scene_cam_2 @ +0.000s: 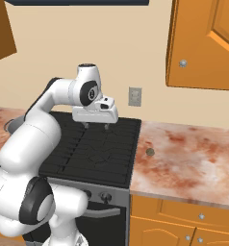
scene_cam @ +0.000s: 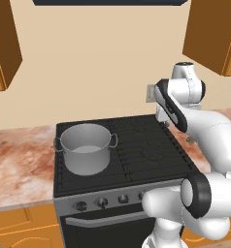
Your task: Turn on the burner for the pot on the stove. Wait thirty seconds for the pot to heat up. Then add the garlic to the pot.
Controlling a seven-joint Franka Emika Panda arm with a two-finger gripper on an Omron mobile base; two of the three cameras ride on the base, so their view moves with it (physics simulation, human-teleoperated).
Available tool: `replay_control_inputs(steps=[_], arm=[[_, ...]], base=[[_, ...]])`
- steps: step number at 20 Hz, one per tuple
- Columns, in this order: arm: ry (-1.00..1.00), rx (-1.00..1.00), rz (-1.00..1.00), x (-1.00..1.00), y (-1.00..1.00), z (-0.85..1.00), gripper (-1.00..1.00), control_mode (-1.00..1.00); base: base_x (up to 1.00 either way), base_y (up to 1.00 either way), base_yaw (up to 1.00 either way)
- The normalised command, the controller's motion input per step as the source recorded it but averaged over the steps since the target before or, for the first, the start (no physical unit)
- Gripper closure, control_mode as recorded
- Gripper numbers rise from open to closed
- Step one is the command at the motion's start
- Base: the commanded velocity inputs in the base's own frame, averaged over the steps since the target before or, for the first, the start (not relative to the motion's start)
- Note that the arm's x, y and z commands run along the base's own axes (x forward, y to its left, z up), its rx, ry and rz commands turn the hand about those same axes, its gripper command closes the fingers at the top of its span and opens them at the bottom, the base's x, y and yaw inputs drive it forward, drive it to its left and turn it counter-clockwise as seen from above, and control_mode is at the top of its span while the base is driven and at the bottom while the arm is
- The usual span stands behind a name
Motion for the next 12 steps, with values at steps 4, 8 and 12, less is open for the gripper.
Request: replay_control_inputs(steps=[4,8,12], arm=[[0.0,0.0,0.0,0.0,0.0,0.0,-1.0,-1.0],[0.0,0.0,0.0,0.0,0.0,0.0,-1.0,-1.0],[0.0,0.0,0.0,0.0,0.0,0.0,-1.0,-1.0]], base=[[0.0,0.0,0.0],[0.0,0.0,0.0],[0.0,0.0,0.0]])
